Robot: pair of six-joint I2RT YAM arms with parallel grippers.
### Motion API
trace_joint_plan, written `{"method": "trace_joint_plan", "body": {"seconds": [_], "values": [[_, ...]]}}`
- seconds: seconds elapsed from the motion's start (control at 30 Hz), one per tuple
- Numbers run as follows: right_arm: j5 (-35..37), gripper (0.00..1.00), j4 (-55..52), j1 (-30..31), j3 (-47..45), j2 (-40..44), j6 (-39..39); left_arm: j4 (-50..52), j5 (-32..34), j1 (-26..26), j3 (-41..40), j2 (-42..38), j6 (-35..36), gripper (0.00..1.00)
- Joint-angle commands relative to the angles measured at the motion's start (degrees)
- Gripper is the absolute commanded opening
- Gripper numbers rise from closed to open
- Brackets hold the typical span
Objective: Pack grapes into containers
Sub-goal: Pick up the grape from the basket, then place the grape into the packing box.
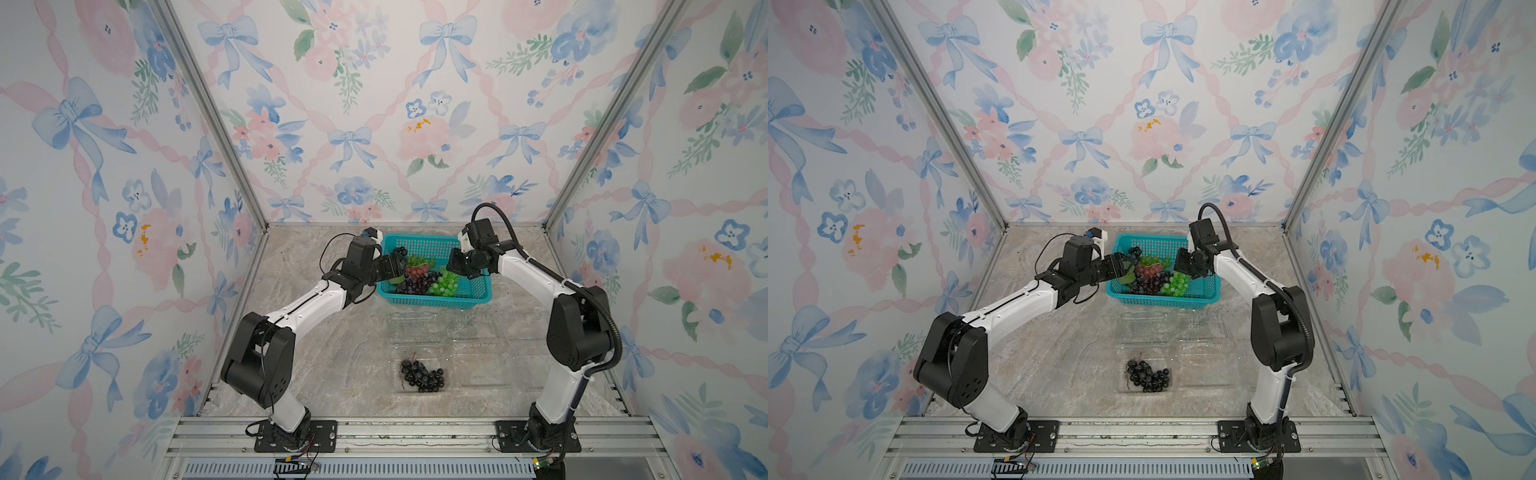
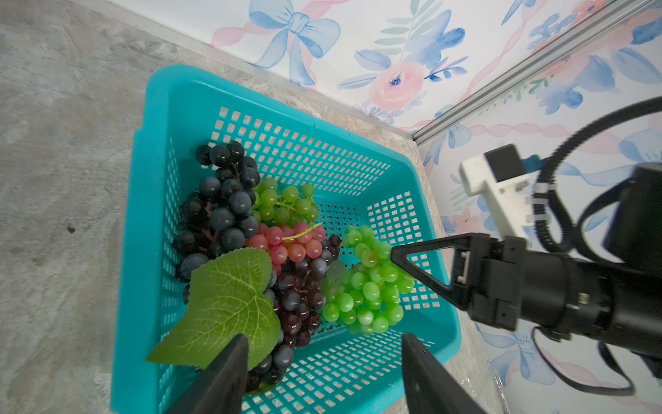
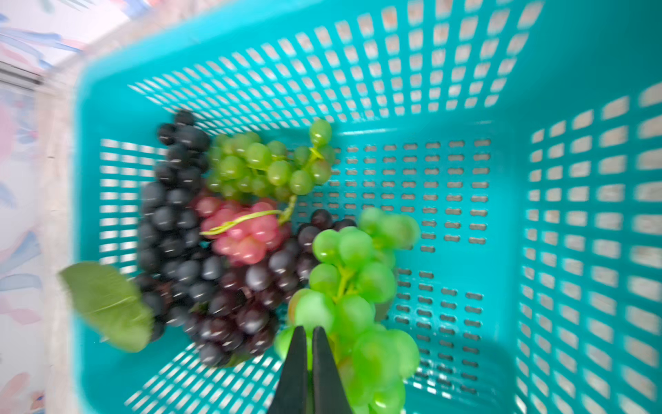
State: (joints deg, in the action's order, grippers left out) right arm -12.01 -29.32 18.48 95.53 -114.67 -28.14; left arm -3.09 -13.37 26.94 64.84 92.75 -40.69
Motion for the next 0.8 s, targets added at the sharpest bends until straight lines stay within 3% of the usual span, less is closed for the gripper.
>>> {"method": "trace_joint_plan", "body": {"seconds": [0.0,0.77], "values": [[-1.52,0.0,-0.19,0.15,0.79,3.03,-0.24,-0.61,-0.22,-0.35,1.42,-1.51,0.04,0.69],[-6.79,0.0,-5.43,2.96,4.03,14.51,3.06,-0.59,3.34,-1.53,0.07,-8.3,0.61,0.7]]}}
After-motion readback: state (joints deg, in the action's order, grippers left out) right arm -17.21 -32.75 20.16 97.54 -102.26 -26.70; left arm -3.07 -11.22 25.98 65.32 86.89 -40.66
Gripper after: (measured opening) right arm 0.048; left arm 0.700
